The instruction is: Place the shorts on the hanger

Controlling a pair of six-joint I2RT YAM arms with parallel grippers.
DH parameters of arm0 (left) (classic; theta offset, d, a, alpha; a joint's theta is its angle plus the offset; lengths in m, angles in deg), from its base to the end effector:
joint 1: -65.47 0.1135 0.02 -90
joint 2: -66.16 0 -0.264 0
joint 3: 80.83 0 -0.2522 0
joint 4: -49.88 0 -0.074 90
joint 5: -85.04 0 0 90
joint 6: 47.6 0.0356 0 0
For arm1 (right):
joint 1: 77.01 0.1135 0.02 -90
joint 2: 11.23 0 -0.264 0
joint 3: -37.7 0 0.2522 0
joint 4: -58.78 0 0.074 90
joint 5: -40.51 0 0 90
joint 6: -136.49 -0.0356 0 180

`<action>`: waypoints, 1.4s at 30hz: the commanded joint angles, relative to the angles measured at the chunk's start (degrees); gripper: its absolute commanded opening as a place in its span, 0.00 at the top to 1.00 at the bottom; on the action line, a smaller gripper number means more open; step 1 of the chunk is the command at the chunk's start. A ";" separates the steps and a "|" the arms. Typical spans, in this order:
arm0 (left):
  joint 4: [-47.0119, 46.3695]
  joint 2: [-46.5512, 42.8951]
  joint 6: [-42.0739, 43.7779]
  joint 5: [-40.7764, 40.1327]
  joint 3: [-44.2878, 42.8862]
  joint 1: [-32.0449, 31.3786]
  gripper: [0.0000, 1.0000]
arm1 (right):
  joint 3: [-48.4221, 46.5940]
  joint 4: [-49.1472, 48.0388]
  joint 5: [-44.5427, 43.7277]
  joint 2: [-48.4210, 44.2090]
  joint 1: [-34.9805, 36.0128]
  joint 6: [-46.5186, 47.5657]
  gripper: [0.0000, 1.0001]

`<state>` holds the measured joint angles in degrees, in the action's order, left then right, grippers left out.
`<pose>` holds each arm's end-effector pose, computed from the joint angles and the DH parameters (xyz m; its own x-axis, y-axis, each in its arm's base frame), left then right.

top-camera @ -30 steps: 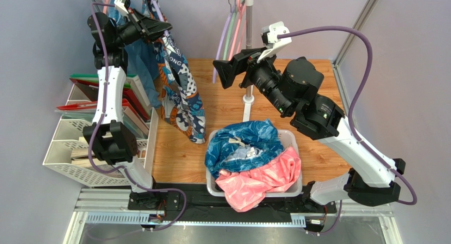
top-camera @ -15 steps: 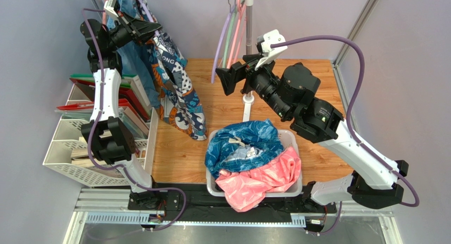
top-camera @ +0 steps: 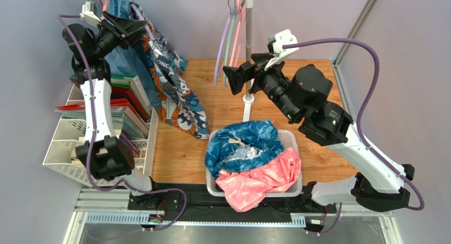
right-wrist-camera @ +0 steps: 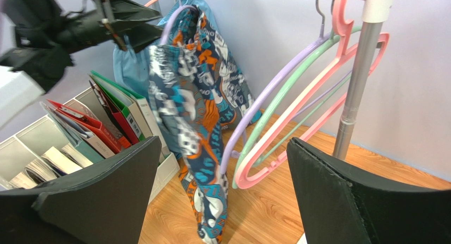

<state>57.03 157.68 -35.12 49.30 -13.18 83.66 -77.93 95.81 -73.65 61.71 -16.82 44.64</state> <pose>0.3461 0.0833 0.4895 -0.5049 -0.7662 -0.3974 0.3419 0.2452 -0.9072 0.1289 0.1957 0.5474 0.0300 0.1116 -0.9933 -0.5905 0.8038 0.0725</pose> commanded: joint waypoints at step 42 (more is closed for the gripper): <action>57.76 -11.36 76.28 -18.42 -20.59 -15.21 0.01 | 17.66 19.09 10.97 -20.20 -12.19 12.66 0.02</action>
<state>113.66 153.33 38.67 19.64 -33.46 69.04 -61.64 111.42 -66.81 45.47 -26.99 55.22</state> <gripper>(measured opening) 0.963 0.963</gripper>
